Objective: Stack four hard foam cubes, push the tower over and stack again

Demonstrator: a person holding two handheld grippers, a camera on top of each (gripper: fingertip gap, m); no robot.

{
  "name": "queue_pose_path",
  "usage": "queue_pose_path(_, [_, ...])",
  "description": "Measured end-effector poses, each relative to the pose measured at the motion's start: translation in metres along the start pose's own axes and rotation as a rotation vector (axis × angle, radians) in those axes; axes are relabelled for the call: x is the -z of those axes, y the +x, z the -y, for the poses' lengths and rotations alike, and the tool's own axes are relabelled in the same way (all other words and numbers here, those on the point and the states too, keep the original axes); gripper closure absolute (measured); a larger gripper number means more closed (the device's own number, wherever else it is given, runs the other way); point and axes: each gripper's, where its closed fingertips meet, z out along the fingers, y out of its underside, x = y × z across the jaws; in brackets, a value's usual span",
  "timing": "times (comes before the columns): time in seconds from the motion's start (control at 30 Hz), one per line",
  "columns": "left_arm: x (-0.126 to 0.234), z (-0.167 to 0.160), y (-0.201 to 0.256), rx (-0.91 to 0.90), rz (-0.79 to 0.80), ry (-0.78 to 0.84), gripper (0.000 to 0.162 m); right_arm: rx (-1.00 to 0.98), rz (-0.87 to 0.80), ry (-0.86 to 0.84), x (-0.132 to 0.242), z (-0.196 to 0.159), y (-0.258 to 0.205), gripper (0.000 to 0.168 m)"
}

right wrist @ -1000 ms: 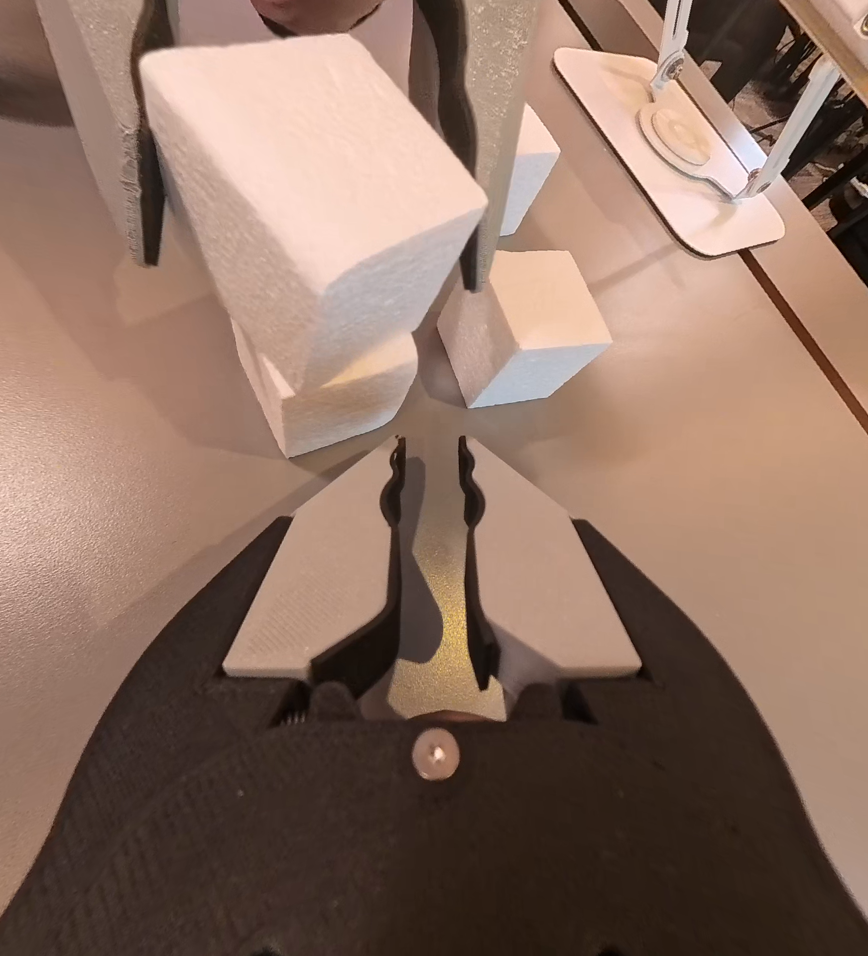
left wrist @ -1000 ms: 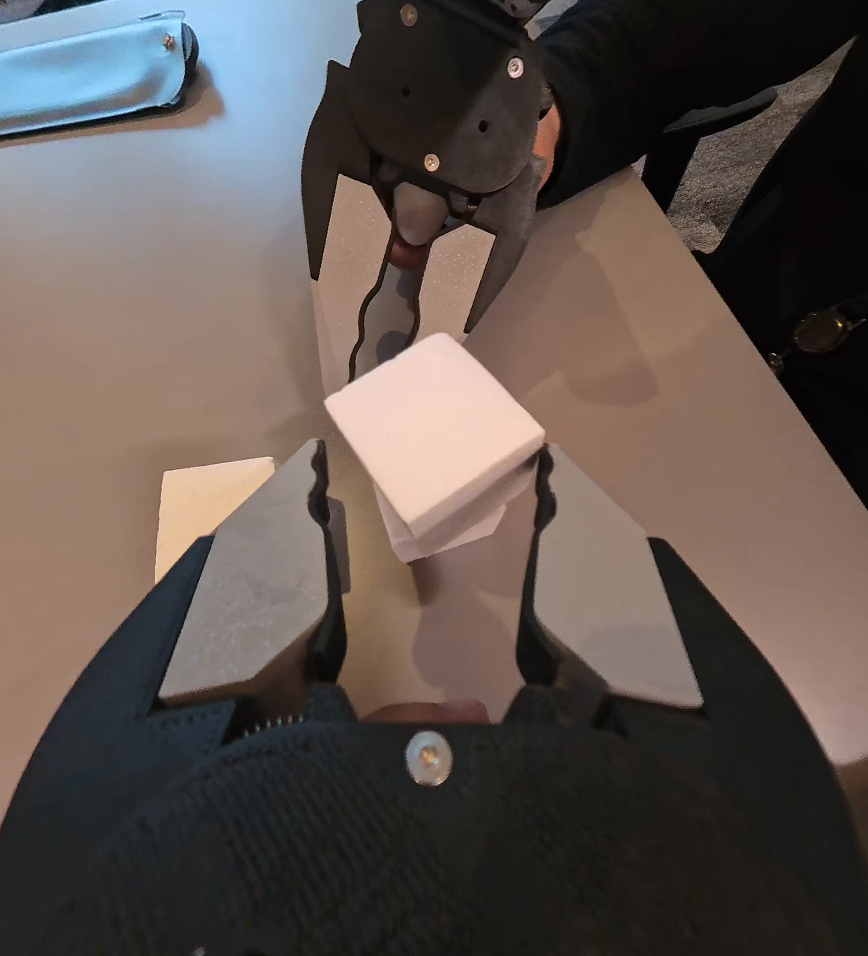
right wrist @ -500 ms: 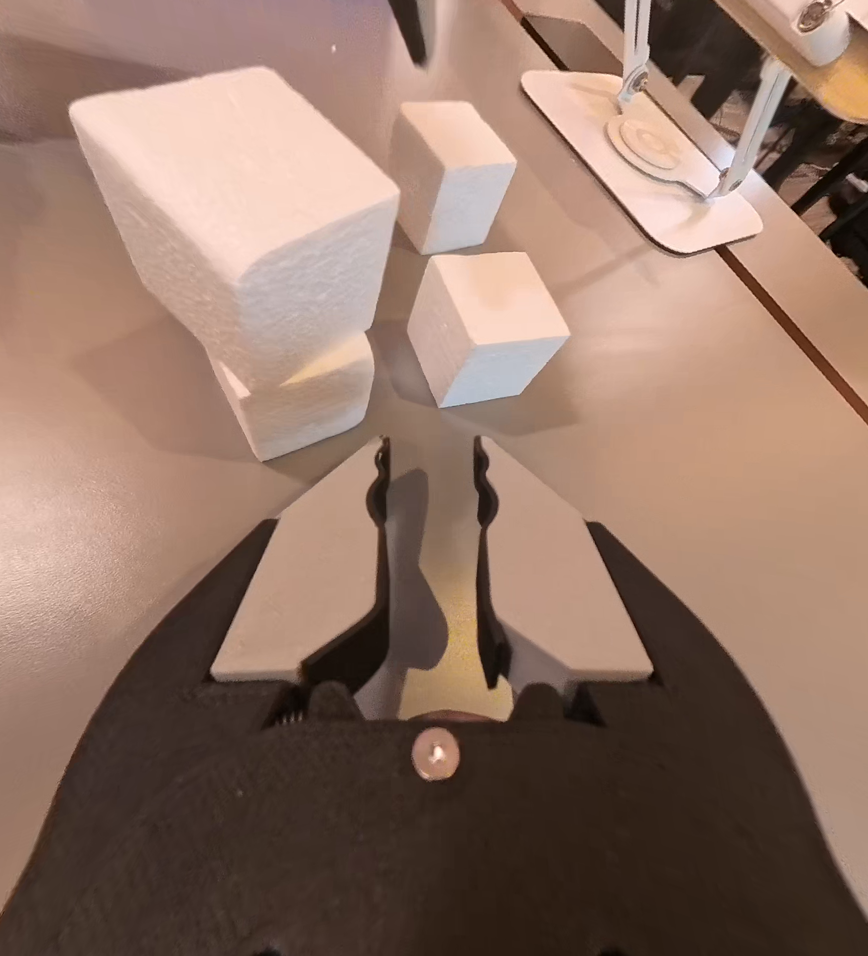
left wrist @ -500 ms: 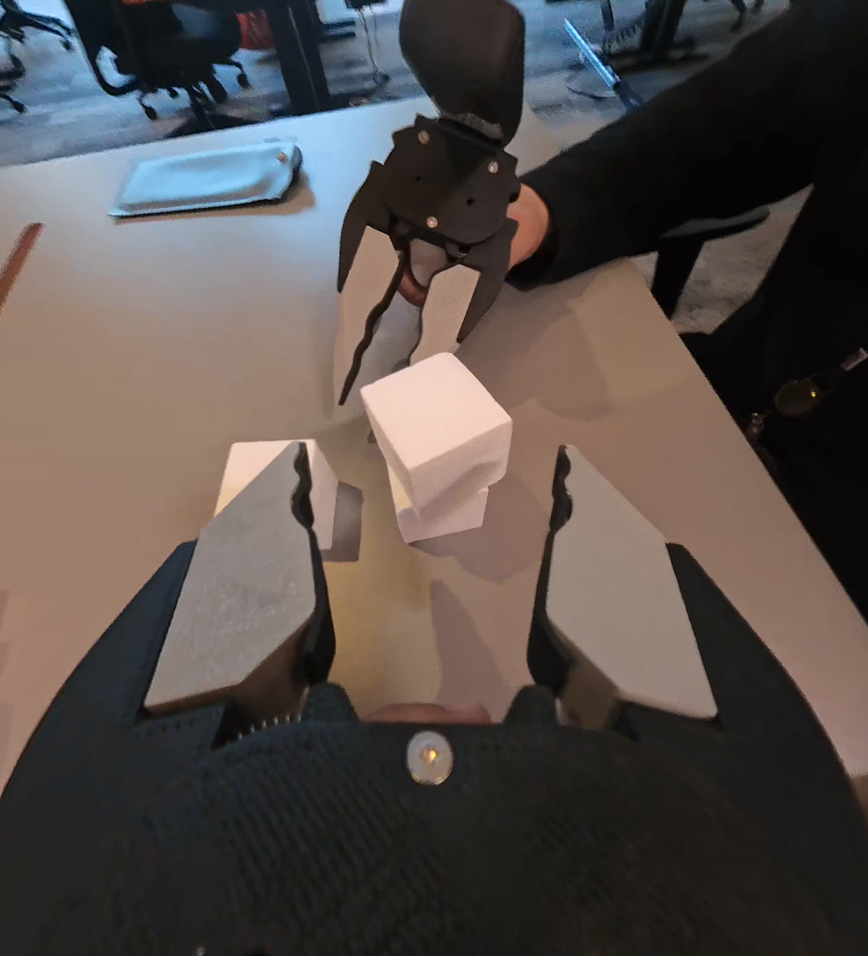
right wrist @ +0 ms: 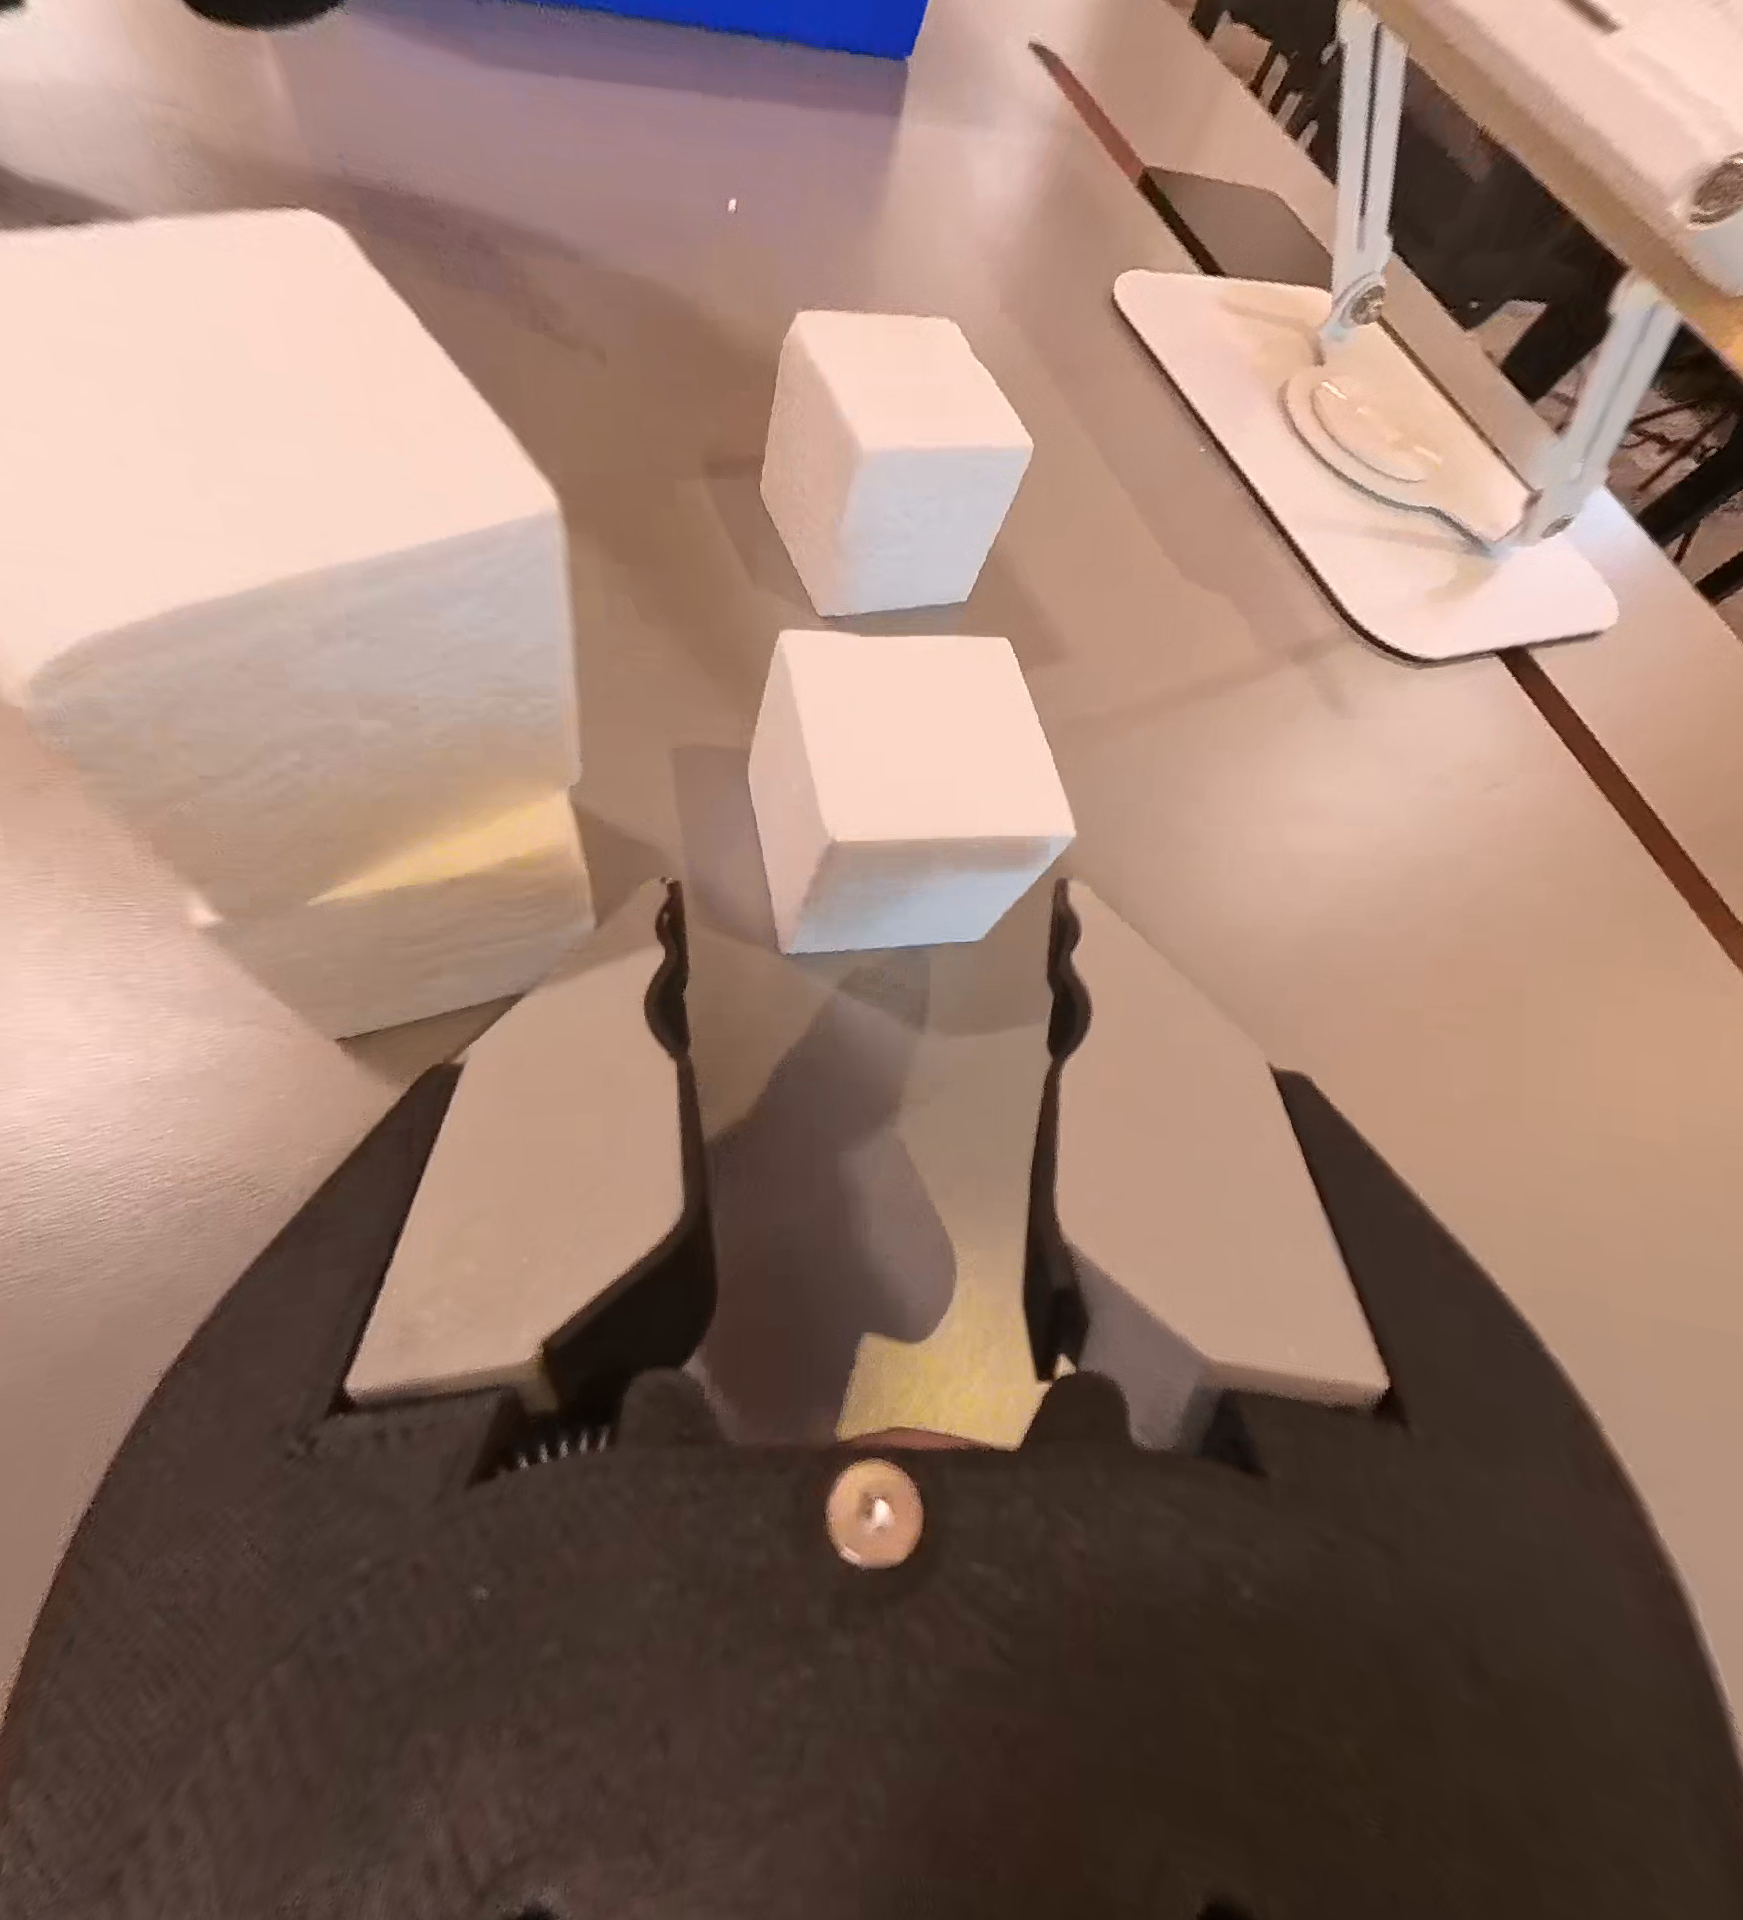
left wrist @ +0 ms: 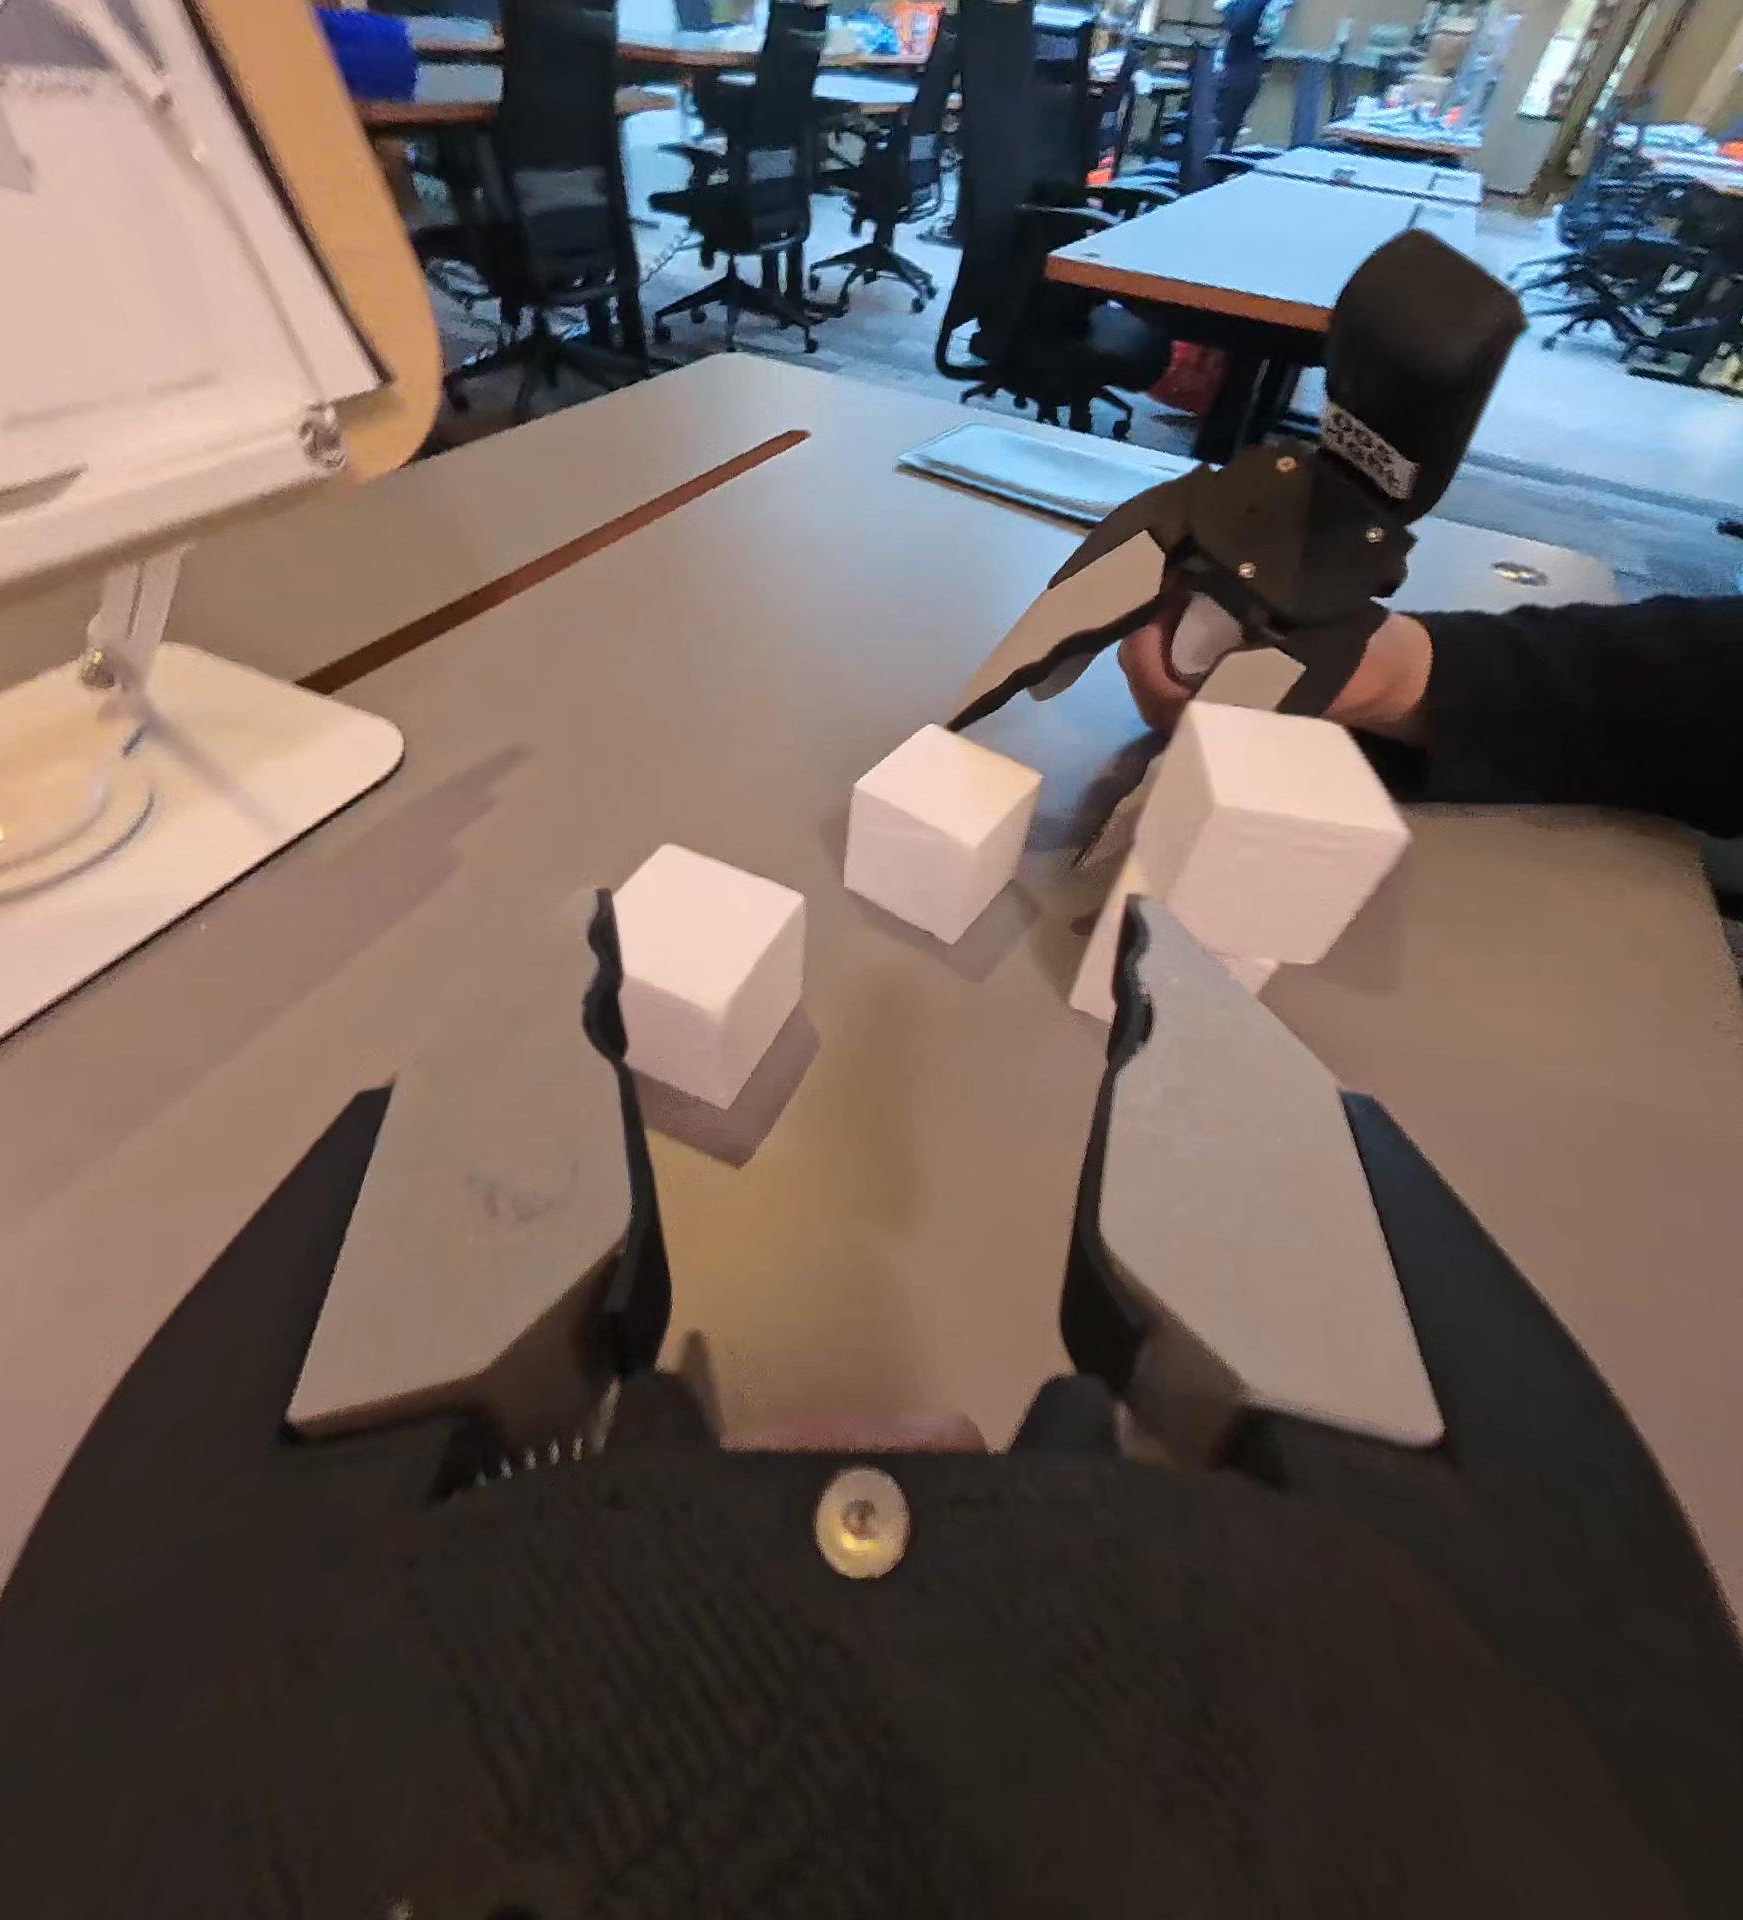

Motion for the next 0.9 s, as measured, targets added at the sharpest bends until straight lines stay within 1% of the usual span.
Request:
queue_pose_path(0.07, [-0.001,-0.005,-0.013,0.053,0.040,-0.007,0.069,0.006,0.009,-0.022,-0.009,-0.001,0.006,0.098])
queue_pose_path(0.2, [-0.005,-0.014,-0.025,0.108,0.076,-0.028,0.069,-0.031,0.062,-0.008,-0.020,0.004,0.013,0.098])
queue_pose_path(0.23, [-0.006,-0.016,-0.026,0.109,0.081,-0.037,0.069,-0.046,0.080,-0.010,-0.021,0.004,0.014,0.102])
queue_pose_path(0.27, [-0.007,-0.018,-0.027,0.111,0.084,-0.047,0.069,-0.057,0.113,-0.012,-0.023,0.004,0.012,0.112])
queue_pose_path(0.33, [-0.010,-0.023,-0.027,0.114,0.086,-0.064,0.069,-0.071,0.151,-0.012,-0.024,0.005,0.010,0.114])
queue_pose_path(0.43, [-0.014,-0.028,-0.026,0.108,0.087,-0.091,0.069,-0.071,0.140,0.010,-0.022,0.007,0.012,0.114])
queue_pose_path(0.5, [-0.015,-0.030,-0.025,0.101,0.089,-0.104,0.069,-0.089,0.094,0.064,-0.015,0.013,0.019,0.114])
queue_pose_path(0.57, [-0.017,-0.032,-0.024,0.098,0.089,-0.109,0.069,-0.149,0.073,0.117,-0.006,0.019,0.026,0.114])
queue_pose_path(0.7, [-0.020,-0.035,-0.023,0.091,0.089,-0.126,0.069,-0.226,0.048,0.188,0.022,0.036,0.037,0.114])
queue_pose_path(0.77, [-0.020,-0.037,-0.024,0.085,0.100,-0.136,0.070,-0.227,0.045,0.220,0.037,0.049,0.037,0.114])
queue_pose_path(0.9, [-0.019,-0.040,-0.032,0.084,0.140,-0.150,0.071,-0.175,0.046,0.225,0.060,0.074,0.025,0.114])
